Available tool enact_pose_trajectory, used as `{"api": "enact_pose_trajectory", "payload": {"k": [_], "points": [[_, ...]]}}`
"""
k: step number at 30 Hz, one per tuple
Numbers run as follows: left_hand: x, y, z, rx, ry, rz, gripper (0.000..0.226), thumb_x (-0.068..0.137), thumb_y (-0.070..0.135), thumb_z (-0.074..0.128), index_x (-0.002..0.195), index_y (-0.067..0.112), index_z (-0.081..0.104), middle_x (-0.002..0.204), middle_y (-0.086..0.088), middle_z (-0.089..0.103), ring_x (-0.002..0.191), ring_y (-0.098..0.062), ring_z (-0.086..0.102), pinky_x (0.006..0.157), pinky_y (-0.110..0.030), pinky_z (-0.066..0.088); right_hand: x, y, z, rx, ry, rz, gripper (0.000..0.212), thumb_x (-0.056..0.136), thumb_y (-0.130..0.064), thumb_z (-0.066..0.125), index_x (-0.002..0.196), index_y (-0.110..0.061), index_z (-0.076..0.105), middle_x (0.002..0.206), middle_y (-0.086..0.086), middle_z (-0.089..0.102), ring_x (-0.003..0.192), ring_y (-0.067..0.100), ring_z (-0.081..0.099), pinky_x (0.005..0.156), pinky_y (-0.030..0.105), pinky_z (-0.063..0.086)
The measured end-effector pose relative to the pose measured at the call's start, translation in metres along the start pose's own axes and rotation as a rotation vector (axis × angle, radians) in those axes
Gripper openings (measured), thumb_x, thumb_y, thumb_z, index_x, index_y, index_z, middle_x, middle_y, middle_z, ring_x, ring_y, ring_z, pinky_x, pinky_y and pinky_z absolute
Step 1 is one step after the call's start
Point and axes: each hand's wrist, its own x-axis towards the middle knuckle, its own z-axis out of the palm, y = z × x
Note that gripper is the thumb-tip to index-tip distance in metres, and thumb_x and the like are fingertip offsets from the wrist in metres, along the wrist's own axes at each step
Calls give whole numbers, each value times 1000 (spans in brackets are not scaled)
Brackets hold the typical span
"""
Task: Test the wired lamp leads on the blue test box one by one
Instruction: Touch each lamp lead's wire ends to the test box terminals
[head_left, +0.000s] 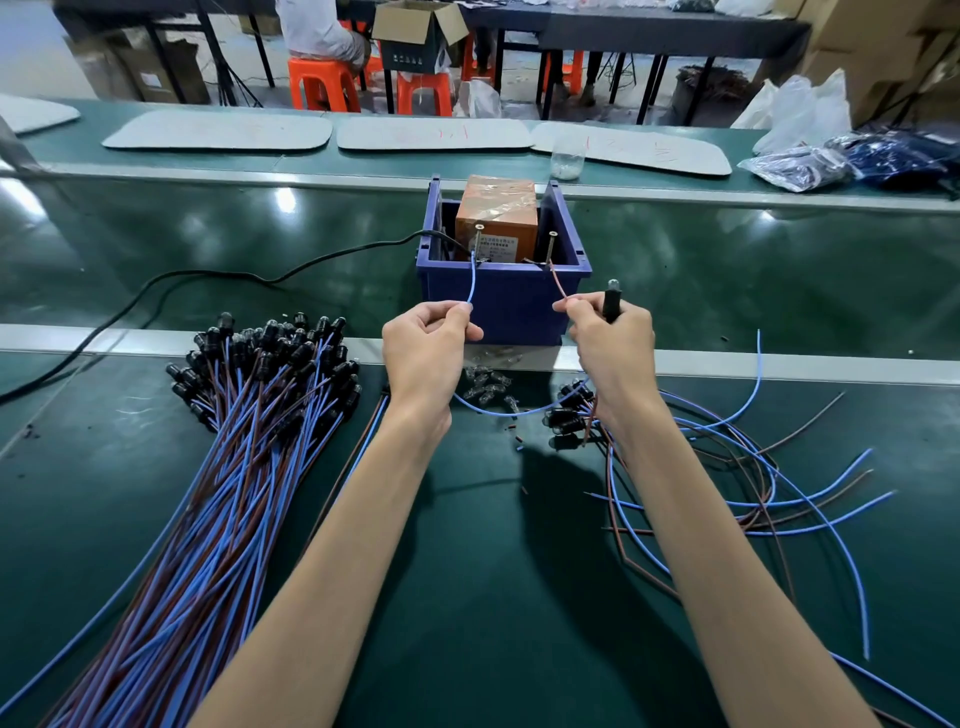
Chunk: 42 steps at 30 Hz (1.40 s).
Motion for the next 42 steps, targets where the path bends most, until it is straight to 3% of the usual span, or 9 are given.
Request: {"api": "enact_pose_trajectory", "payload": {"k": [38,42], "points": [[-5,0,-1,-28,32,2,16,92,13,61,76,17,63,46,14,60,34,2,41,53,-18,33,-9,-7,2,16,-66,-19,24,88,-16,57,70,-24,71,41,-17,44,49,7,33,51,20,27],[-3,0,-2,-71,78,9,14,92,12,61,78,16,64,46,13,60,37,2,44,57,-19,35,-8,-5,0,34,36,-7,25,87,-15,57,68,-24,70,40,-16,41,45,7,32,48,20,28]]}}
